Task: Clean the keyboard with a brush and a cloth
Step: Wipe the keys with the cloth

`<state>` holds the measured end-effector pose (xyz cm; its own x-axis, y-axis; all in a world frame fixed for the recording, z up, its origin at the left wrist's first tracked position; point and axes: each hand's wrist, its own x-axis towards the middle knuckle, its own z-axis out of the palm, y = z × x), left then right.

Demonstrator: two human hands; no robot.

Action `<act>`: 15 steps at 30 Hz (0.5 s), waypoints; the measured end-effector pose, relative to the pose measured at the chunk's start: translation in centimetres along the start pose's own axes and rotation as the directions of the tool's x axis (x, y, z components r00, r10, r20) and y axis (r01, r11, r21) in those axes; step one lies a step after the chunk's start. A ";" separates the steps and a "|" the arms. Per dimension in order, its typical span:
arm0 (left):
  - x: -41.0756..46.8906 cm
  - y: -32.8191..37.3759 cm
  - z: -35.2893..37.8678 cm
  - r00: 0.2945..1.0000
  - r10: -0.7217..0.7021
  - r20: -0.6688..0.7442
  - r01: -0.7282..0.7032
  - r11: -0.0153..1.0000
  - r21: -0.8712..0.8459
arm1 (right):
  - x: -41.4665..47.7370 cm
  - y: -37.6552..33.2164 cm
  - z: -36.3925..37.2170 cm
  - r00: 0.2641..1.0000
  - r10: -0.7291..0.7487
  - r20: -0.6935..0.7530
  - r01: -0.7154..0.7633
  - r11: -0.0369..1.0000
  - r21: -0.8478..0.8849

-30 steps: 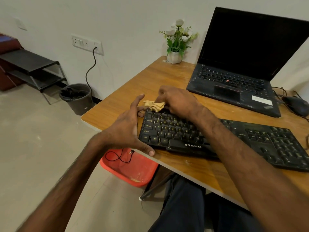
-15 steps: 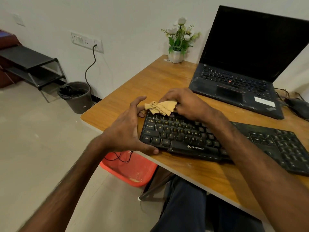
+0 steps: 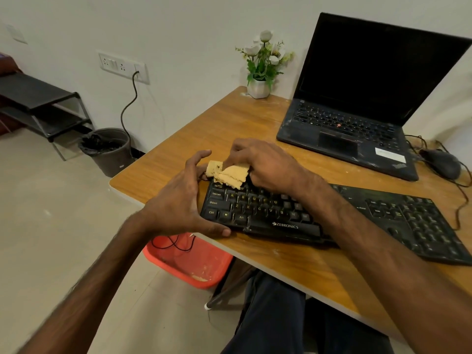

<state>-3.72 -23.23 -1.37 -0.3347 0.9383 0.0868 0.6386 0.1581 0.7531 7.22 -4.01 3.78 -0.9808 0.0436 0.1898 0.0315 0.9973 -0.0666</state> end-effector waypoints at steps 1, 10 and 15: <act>0.0 0.0 0.0 1.000 -0.003 0.001 0.003 1.000 -0.008 | -0.2 0.0 0.2 1.000 -0.010 -0.002 0.010 1.000 0.003; 0.1 0.1 0.0 1.000 -0.017 0.005 0.017 1.000 0.007 | -0.2 2.5 1.0 0.988 0.153 0.016 -0.154 0.982 0.111; 0.0 0.1 0.0 1.000 -0.016 0.011 0.016 1.000 0.009 | -0.7 1.1 0.9 0.997 0.037 -0.067 -0.021 0.972 0.234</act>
<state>-3.68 -23.18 -1.30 -0.3373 0.9389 0.0681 0.6398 0.1756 0.7482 7.81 -2.95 2.67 -0.9639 0.0846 0.2523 0.0058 0.9546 -0.2978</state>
